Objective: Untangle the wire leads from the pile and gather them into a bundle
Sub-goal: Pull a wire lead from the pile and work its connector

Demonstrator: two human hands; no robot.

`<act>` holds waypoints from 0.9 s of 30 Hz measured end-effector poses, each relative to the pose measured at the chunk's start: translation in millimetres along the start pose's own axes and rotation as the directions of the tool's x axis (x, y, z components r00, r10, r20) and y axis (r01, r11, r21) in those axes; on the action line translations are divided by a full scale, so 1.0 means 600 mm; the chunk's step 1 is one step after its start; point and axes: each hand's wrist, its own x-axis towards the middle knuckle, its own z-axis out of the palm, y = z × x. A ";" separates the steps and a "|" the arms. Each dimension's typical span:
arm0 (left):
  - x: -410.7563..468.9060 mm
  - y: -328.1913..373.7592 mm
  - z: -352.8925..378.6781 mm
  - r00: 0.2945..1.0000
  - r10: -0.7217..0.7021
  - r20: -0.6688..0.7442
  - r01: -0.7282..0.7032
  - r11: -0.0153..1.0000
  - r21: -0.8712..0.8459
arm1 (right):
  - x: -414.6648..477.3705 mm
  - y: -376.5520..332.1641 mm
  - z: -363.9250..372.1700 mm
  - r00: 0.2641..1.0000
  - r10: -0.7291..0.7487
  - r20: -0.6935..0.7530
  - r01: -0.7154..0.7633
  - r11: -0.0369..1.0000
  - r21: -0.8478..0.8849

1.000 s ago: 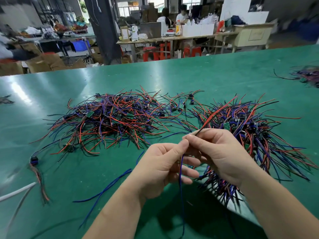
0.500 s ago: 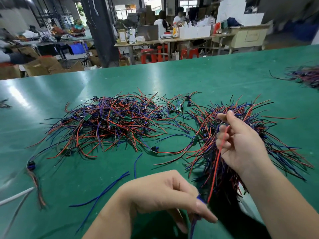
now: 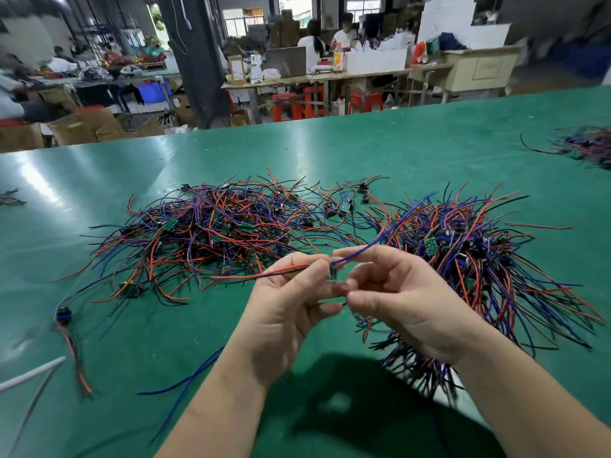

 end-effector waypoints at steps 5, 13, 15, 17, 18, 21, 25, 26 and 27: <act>-0.001 -0.017 0.006 0.984 0.172 -0.053 -0.139 0.913 0.383 | 0.002 0.000 0.010 0.989 -0.009 -0.149 0.036 0.983 0.180; -0.001 -0.004 0.005 0.999 -0.014 0.030 0.002 0.928 0.372 | 0.005 -0.010 -0.010 0.973 0.103 -0.208 -0.053 0.971 0.231; -0.001 -0.012 0.013 0.998 -0.063 -0.019 0.066 0.936 0.347 | 0.004 -0.006 -0.011 0.977 0.120 -0.175 -0.091 0.983 0.162; -0.001 -0.021 0.017 0.995 -0.090 -0.049 0.101 0.929 0.356 | 0.004 -0.001 -0.012 0.973 0.115 -0.198 -0.103 0.992 0.071; -0.001 -0.023 0.019 0.993 -0.095 -0.070 0.114 0.924 0.366 | 0.004 0.001 -0.012 0.968 0.098 -0.233 -0.098 0.995 0.013; -0.001 -0.026 0.018 0.990 -0.112 -0.085 0.138 0.889 0.438 | 0.007 -0.004 -0.016 0.939 -0.001 -0.343 -0.021 0.998 -0.059; -0.007 -0.027 0.016 0.981 -0.190 0.029 0.145 0.832 0.536 | 0.007 -0.032 -0.034 0.844 -0.095 -0.527 0.151 0.986 0.065; -0.009 -0.028 0.016 0.975 -0.213 0.057 0.148 0.823 0.549 | 0.007 -0.038 -0.039 0.817 -0.094 -0.569 0.181 0.978 0.099; -0.010 -0.029 0.017 0.970 -0.230 0.081 0.145 0.811 0.567 | 0.006 -0.042 -0.043 0.789 -0.085 -0.608 0.206 0.970 0.132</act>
